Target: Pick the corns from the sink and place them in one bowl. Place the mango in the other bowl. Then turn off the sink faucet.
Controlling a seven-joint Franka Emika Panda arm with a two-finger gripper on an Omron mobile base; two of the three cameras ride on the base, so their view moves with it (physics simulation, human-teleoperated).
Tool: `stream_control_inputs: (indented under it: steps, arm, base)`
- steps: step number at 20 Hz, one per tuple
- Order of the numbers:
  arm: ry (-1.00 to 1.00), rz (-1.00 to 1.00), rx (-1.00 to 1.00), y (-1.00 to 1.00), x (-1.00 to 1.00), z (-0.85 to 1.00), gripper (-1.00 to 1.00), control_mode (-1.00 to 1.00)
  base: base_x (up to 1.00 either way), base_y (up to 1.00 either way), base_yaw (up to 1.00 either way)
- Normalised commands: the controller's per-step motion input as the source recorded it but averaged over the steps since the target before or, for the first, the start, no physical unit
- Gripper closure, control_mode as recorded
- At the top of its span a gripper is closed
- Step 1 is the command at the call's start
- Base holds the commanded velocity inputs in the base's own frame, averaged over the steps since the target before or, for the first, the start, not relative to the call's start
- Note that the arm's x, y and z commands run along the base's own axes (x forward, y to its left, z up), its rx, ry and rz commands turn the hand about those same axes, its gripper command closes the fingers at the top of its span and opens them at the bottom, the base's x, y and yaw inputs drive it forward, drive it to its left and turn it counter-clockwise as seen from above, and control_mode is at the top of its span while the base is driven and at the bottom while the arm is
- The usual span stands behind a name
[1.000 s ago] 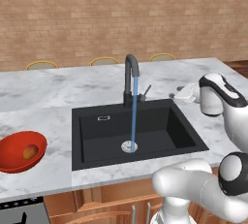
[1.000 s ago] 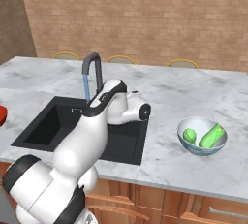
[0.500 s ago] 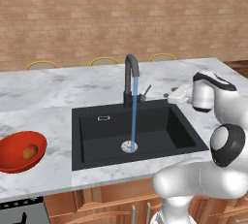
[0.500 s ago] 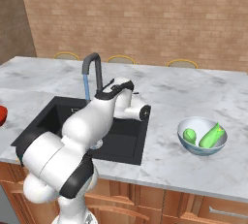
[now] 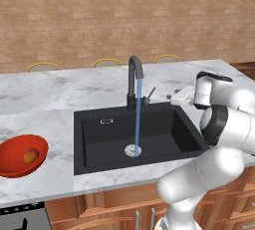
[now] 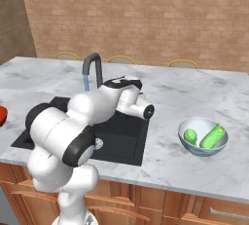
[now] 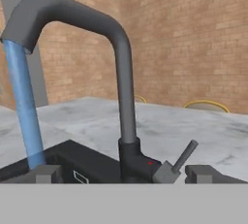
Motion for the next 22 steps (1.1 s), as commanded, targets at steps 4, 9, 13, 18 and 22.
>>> stream_control_inputs:
  steps: [4,9,13,18,22]
  arm:
    - [0.00,0.00,0.00,-0.11,0.49,-0.19,-1.00,-1.00]
    - [0.00,0.00,0.03,0.00,0.52,-0.23,-1.00,-1.00]
    - [0.00,0.00,0.06,0.00,0.48,-0.27,-1.00,-1.00]
    - [0.00,0.00,0.07,0.00,0.60,-0.29,-1.00,-1.00]
    - [0.00,0.00,0.09,0.00,0.72,-0.19,-1.00,-1.00]
  base:
    - [0.00,0.00,0.00]
    - [0.00,0.00,0.00]
    - [0.00,0.00,0.00]
    - [0.00,0.00,0.00]
    - [0.00,0.00,0.00]
